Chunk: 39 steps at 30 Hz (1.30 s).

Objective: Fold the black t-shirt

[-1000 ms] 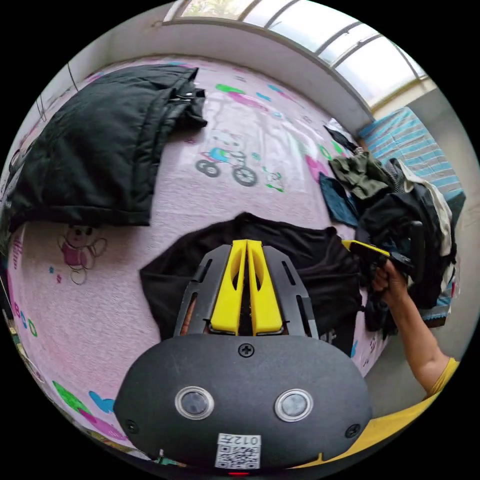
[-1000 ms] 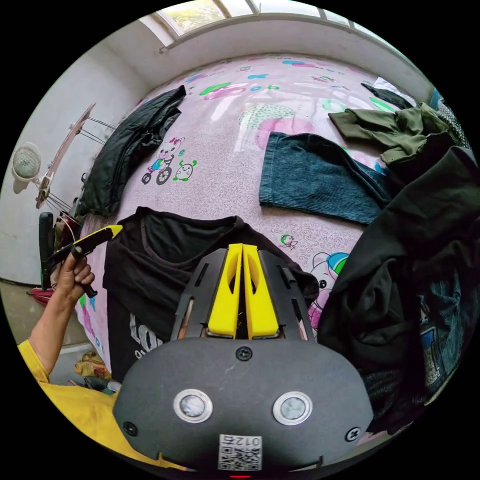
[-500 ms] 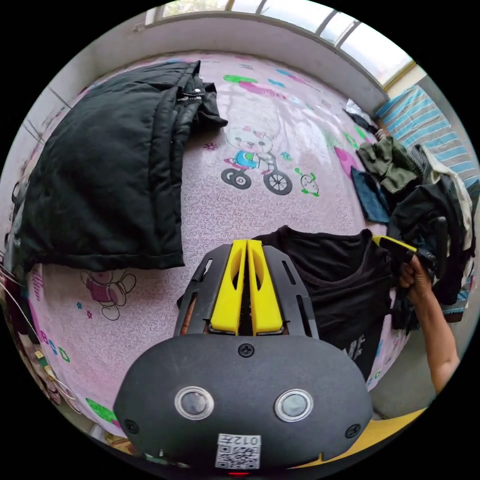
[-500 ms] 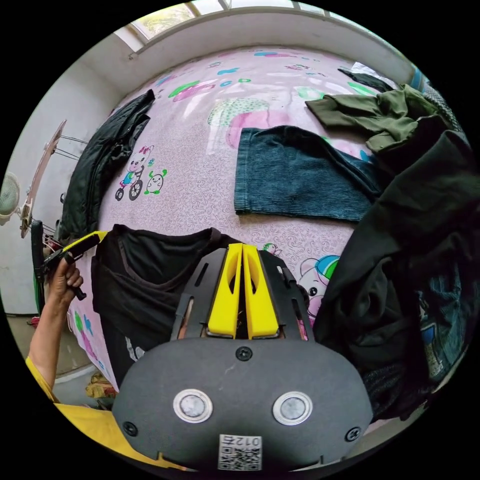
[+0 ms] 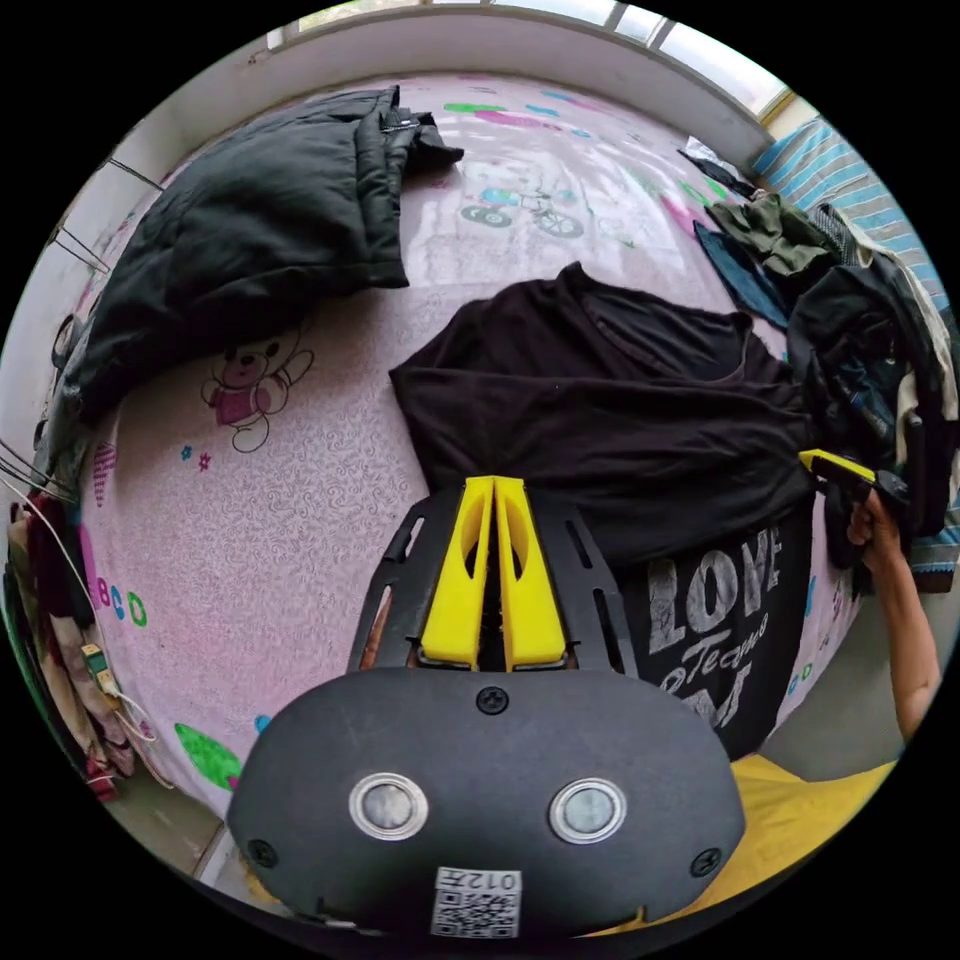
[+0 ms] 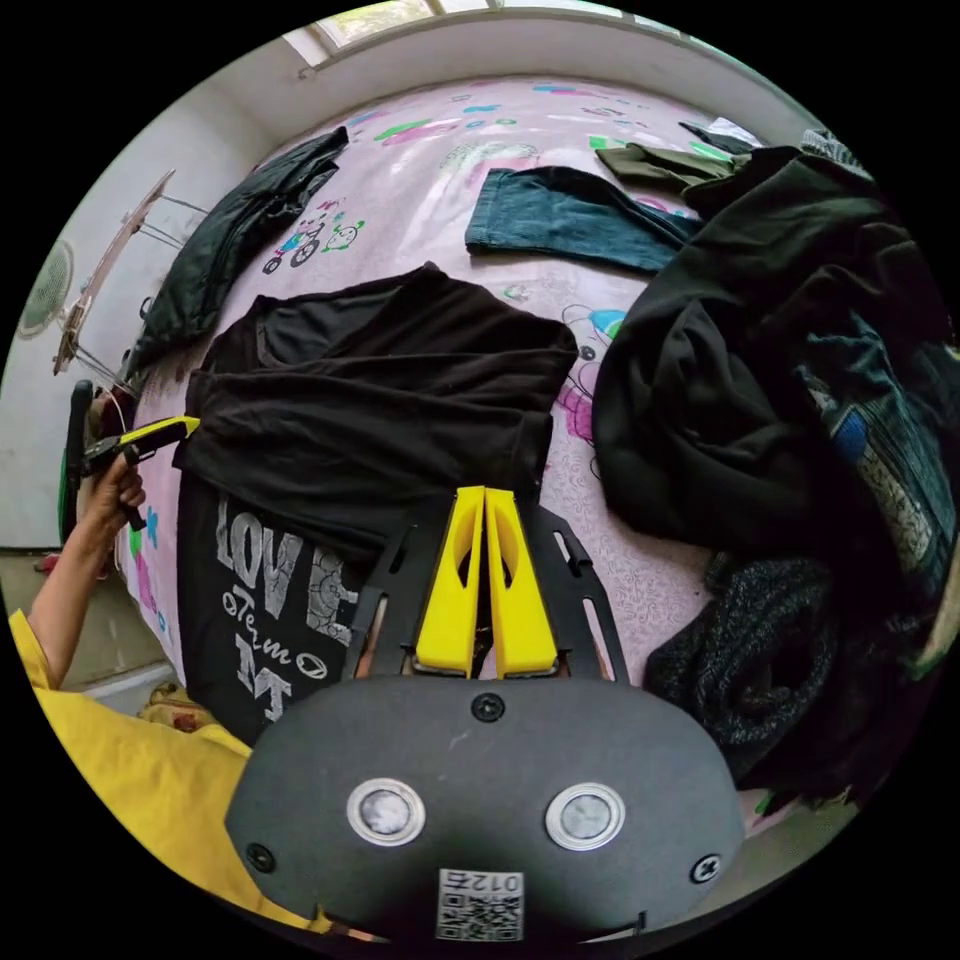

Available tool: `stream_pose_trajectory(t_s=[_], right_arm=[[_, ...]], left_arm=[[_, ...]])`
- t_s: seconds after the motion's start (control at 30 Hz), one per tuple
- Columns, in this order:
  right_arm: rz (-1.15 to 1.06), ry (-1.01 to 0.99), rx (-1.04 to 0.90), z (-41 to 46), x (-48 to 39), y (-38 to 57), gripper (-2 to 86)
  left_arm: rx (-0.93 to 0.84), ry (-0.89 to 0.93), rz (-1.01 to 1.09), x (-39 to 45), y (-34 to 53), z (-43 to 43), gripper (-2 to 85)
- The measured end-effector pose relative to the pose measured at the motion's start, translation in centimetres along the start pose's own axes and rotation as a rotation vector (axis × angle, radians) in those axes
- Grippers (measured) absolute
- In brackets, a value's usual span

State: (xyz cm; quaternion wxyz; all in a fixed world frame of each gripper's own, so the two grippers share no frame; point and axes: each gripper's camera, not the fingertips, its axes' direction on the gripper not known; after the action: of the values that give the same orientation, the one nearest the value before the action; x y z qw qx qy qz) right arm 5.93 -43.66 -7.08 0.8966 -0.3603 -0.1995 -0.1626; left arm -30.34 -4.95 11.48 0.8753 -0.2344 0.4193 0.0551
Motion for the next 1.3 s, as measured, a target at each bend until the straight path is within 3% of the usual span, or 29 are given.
stream_pose_trajectory(t_s=[0.17,0.27,0.33,0.47,0.67,0.97,1.13,1.3], right_arm=[[0.062,-0.024,-0.025,-0.1,0.8,0.8,-0.1],[0.001,0.011,0.086,-2.6,-0.8,1.9,-0.1],[-0.046,-0.106,0.116,-2.4,-2.4,1.3,0.0],[-0.127,-0.189,0.059,0.7,-6.0,-1.1,0.0],[-0.149,-0.157,-0.073,6.1,-8.1,-3.1,-0.1],[-0.104,-0.154,0.029,2.3,-4.5,4.3,0.0],[-0.036,-0.132,-0.055,3.0,-1.8,15.9,0.0],[-0.068,-0.05,-0.146,6.7,-2.3,20.9,-0.1]], left_arm=[[-0.028,0.008,-0.025,-1.0,1.6,-1.1,0.3],[0.113,0.027,0.005,-0.1,3.1,-5.3,0.4],[0.125,0.104,0.042,1.7,3.2,-5.9,0.4],[0.03,0.26,0.214,8.6,3.1,-3.1,0.3],[-0.09,0.178,0.343,13.2,5.7,0.8,0.4],[-0.001,0.235,0.253,7.2,11.7,-4.8,0.4],[-0.047,0.138,0.145,1.0,19.7,-7.0,0.4],[-0.134,0.091,0.082,-1.5,24.6,-5.2,0.5]])
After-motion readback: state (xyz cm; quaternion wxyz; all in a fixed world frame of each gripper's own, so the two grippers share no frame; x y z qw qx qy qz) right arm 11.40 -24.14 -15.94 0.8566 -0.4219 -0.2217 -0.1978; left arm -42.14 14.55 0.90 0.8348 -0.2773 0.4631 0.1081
